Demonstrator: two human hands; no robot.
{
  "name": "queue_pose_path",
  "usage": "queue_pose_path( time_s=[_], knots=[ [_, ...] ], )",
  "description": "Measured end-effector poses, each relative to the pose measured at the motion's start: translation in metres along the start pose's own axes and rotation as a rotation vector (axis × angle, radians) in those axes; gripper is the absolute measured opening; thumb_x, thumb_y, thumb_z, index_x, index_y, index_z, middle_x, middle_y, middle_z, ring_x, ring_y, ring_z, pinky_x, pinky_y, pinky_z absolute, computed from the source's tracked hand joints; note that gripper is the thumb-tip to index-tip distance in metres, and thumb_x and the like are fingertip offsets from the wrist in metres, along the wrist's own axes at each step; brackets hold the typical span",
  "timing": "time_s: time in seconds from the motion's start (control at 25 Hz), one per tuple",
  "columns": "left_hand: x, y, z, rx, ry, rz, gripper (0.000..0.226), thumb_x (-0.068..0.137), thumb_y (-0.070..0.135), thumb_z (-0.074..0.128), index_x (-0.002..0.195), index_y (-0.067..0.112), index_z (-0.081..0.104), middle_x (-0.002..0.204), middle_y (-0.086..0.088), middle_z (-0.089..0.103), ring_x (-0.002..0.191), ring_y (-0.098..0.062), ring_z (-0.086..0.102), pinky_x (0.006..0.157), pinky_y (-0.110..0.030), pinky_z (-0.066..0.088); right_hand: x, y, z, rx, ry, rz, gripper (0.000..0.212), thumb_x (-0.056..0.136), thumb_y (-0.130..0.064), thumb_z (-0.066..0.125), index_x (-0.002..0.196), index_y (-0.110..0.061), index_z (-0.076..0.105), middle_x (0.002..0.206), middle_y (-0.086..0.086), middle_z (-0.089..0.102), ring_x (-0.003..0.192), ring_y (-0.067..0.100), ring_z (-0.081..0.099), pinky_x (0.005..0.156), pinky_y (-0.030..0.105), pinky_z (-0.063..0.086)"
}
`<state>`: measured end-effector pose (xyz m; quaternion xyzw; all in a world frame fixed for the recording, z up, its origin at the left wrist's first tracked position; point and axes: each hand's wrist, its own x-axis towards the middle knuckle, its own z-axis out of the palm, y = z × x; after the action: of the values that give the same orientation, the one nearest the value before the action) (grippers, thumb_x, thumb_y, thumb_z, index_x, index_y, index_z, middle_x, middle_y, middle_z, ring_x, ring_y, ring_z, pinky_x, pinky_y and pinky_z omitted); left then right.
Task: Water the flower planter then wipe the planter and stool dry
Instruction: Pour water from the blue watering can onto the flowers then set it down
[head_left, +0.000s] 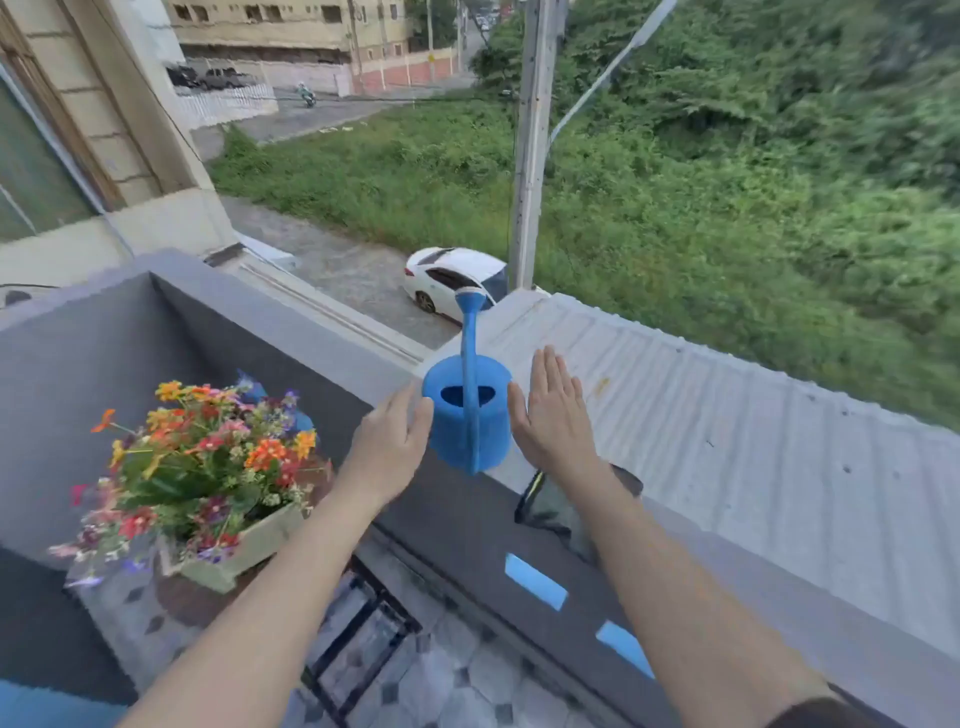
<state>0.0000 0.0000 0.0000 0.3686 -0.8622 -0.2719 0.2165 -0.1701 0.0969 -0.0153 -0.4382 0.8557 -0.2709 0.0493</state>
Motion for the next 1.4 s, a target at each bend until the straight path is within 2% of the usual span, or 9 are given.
queue_pose_path(
  time_s=[0.24,0.48,0.68,0.84,0.92,1.0,1.12,1.28,1.4],
  knots=[
    [0.0,0.001,0.067,-0.281,0.034,-0.017,0.045,0.088,0.059,0.044,0.094,0.017,0.06,0.091,0.002,0.062,0.084,-0.009,0.059,0.073,-0.019,0.046,-0.014,0.066,0.067,-0.113,-0.261,0.138,0.064,0.104,-0.038,0.024,0.155,-0.003,0.005,0.165,0.012,0.0,0.152,0.024,0.0,0.123,0.039,0.002],
    [0.015,0.012,0.101,-0.512,0.017,-0.151,0.031,0.094,0.041,0.047,0.083,0.012,0.052,0.076,-0.015,0.059,0.064,-0.009,0.054,0.06,-0.009,0.041,0.001,0.092,0.112,-0.27,-0.386,0.095,0.064,0.104,-0.038,0.022,0.155,-0.005,0.003,0.165,0.011,-0.004,0.152,0.024,-0.005,0.122,0.04,0.0],
    [0.023,0.015,0.11,-0.596,0.105,-0.174,0.029,0.093,0.041,0.048,0.068,0.027,0.042,0.058,0.001,0.041,0.054,-0.016,0.039,0.055,-0.025,0.036,-0.002,0.096,0.124,-0.303,-0.327,0.101,0.063,0.103,-0.039,0.021,0.156,-0.008,0.005,0.165,0.007,-0.004,0.152,0.021,-0.006,0.123,0.04,-0.002],
    [0.031,0.013,0.097,-0.571,0.271,-0.213,0.039,0.093,0.037,0.05,0.071,0.005,0.05,0.057,-0.024,0.045,0.053,-0.035,0.046,0.05,-0.032,0.04,0.0,0.096,0.124,-0.29,-0.357,0.12,0.063,0.104,-0.039,0.02,0.156,-0.008,0.003,0.165,0.008,-0.007,0.152,0.022,-0.008,0.123,0.041,-0.003],
    [0.035,0.013,0.083,-0.57,0.326,-0.204,0.035,0.094,0.035,0.051,0.072,0.008,0.052,0.057,-0.024,0.048,0.045,-0.022,0.048,0.042,-0.021,0.041,-0.001,0.09,0.12,-0.22,-0.361,0.126,0.064,0.104,-0.041,0.019,0.155,-0.008,0.001,0.165,0.009,-0.008,0.152,0.023,-0.009,0.123,0.039,-0.004],
    [0.039,0.016,0.063,-0.544,0.388,-0.177,0.031,0.094,0.035,0.051,0.068,0.019,0.048,0.056,-0.019,0.048,0.042,-0.015,0.048,0.042,-0.015,0.041,0.001,0.074,0.112,-0.09,-0.289,0.101,0.067,0.102,-0.047,0.017,0.155,-0.009,0.0,0.165,0.008,-0.007,0.152,0.021,-0.008,0.122,0.037,-0.005],
    [0.045,0.022,0.019,-0.473,0.536,-0.12,0.03,0.094,0.039,0.052,0.068,0.026,0.045,0.052,-0.003,0.045,0.047,-0.025,0.05,0.047,-0.033,0.043,0.011,0.03,0.097,0.114,-0.084,-0.011,0.082,0.09,-0.059,0.004,0.155,-0.009,0.001,0.165,0.006,-0.003,0.152,0.018,-0.004,0.121,0.033,-0.006],
    [0.048,0.026,-0.052,-0.327,0.746,-0.021,0.029,0.094,0.033,0.054,0.078,0.009,0.055,0.054,0.008,0.04,0.051,-0.007,0.042,0.051,-0.015,0.032,0.03,-0.043,0.075,0.295,0.109,-0.233,0.078,0.091,-0.052,0.016,0.153,-0.005,0.006,0.159,0.0,0.002,0.15,0.017,0.004,0.118,0.025,-0.008],
    [0.037,0.027,-0.11,-0.235,0.872,-0.006,0.024,0.093,0.034,0.055,0.092,0.011,0.062,0.057,0.009,0.046,0.054,-0.002,0.045,0.053,-0.011,0.033,0.034,-0.101,0.063,0.375,0.183,-0.419,0.078,0.095,-0.052,0.023,0.152,-0.001,0.013,0.16,0.006,0.012,0.149,0.02,0.012,0.118,0.026,0.0]
  ],
)
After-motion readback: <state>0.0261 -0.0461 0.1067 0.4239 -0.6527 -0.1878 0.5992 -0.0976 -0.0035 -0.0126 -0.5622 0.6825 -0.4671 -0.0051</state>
